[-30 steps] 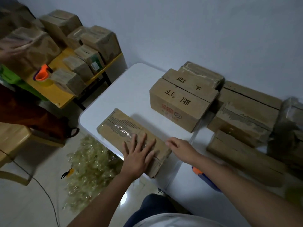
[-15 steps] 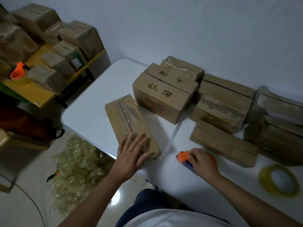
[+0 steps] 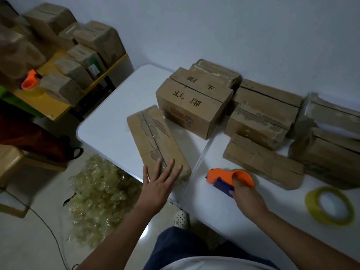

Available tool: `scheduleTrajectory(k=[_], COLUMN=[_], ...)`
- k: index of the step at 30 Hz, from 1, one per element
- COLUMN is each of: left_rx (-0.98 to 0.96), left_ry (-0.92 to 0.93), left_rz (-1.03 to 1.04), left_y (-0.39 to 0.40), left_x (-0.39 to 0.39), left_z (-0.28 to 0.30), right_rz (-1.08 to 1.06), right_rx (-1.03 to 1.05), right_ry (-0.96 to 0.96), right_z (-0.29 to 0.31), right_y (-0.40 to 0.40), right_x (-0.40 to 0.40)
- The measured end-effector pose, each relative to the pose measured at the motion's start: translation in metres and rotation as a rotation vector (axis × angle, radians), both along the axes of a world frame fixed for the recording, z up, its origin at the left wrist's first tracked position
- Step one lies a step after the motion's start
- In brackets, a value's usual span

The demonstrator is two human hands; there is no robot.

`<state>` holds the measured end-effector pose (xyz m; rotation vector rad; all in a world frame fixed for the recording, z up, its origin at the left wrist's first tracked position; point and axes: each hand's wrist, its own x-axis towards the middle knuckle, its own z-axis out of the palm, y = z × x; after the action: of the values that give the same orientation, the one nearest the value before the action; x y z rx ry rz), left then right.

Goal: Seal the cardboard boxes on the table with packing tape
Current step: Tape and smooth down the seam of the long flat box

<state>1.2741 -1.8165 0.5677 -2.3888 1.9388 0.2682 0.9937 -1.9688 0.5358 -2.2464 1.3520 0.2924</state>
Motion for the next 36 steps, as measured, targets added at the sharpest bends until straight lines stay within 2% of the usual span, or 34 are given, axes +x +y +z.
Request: scheduleTrajectory(k=[2,4,7,8,11,14,16,20,24,31,36], left_rx=[0.012,0.065,0.069,0.001,-0.237,-0.153,-0.058,0.012,0.004,0.008,-0.078], left_ry=[-0.052,-0.042,0.058,0.147,0.609,1.139,1.279,1.411,1.422,1.562,1.540], left_rz=[-0.046,-0.034,-0.002,0.013,0.240,0.574,0.655,0.614,0.582,0.715,0.822], left_y=[-0.003,-0.009,-0.019,-0.023,-0.039,-0.059,-0.067,-0.071,-0.068,-0.056,-0.049], left_x=[-0.002,0.000,-0.007,-0.013,-0.035,-0.054,-0.059,-0.063,-0.065,-0.063,-0.067], left_z=[0.002,0.007,0.017,0.024,0.043,0.060,0.065,0.073,0.078,0.069,0.064], right_rz=[0.073,0.106,0.099,0.102,0.093,0.070,0.089,0.118,0.142,0.106,0.103], right_rx=[-0.023,0.052,0.108,0.118,0.163,0.222,0.244,0.273,0.292,0.370,0.217], right_ry=[-0.055,-0.165,-0.307,-0.346,-0.432,-0.487,-0.490,-0.484,-0.448,-0.415,-0.326], right_z=[0.009,0.022,0.041,0.047,0.065,0.080,0.087,0.095,0.097,0.100,0.103], right_y=[-0.001,-0.001,-0.004,-0.006,-0.007,-0.011,-0.014,-0.018,-0.022,-0.024,-0.027], right_x=[-0.001,-0.001,0.000,0.000,-0.004,-0.005,-0.005,-0.006,-0.007,0.005,0.024])
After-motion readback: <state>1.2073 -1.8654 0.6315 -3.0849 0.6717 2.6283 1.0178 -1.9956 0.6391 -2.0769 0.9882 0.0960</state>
